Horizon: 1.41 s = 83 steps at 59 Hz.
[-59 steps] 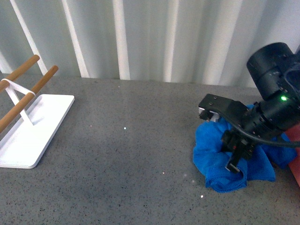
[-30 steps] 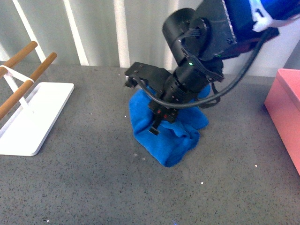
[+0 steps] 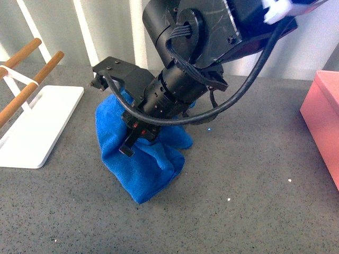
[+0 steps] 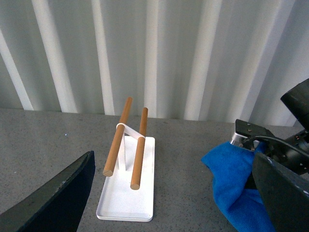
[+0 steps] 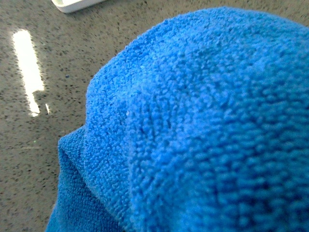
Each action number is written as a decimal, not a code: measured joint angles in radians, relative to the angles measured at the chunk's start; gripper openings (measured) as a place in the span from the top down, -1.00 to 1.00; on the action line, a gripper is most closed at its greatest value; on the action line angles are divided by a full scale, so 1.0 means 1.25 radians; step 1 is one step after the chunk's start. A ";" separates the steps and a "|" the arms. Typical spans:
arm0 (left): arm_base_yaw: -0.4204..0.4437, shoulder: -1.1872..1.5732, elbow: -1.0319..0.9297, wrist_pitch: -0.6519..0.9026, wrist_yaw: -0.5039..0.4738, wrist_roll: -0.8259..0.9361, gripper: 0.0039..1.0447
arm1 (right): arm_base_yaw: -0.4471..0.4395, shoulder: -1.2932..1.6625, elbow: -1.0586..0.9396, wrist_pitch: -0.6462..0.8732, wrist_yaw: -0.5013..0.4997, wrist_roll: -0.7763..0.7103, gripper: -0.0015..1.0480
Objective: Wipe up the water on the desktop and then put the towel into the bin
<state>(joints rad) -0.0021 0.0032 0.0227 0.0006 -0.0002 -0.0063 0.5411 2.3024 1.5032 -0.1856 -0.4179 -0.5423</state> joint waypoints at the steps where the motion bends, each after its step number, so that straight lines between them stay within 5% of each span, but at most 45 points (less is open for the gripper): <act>1: 0.000 0.000 0.000 0.000 0.000 0.000 -0.88 | 0.000 -0.006 -0.006 0.003 0.000 0.001 0.91; 37: 0.000 0.000 0.000 0.000 0.000 0.000 -0.88 | -0.189 -0.374 -0.077 -0.024 0.183 0.034 0.91; 49: 0.000 0.000 0.000 0.000 0.000 0.000 -0.88 | -0.251 -0.424 0.022 -0.143 0.449 0.109 0.91; 57: 0.000 0.000 0.000 0.000 0.000 0.000 -0.88 | -0.337 -0.408 0.087 -0.322 0.625 0.266 0.91; 69: 0.000 0.000 0.000 0.000 0.000 0.000 -0.88 | -0.440 -0.409 0.045 -0.432 0.626 0.433 0.91; 83: 0.000 0.000 0.000 0.000 0.000 0.000 -0.88 | -0.469 -0.411 -0.043 -0.443 0.588 0.497 0.91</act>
<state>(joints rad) -0.0021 0.0032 0.0227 0.0006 -0.0002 -0.0063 -0.0452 1.7885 1.4494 -0.7399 0.3176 0.0792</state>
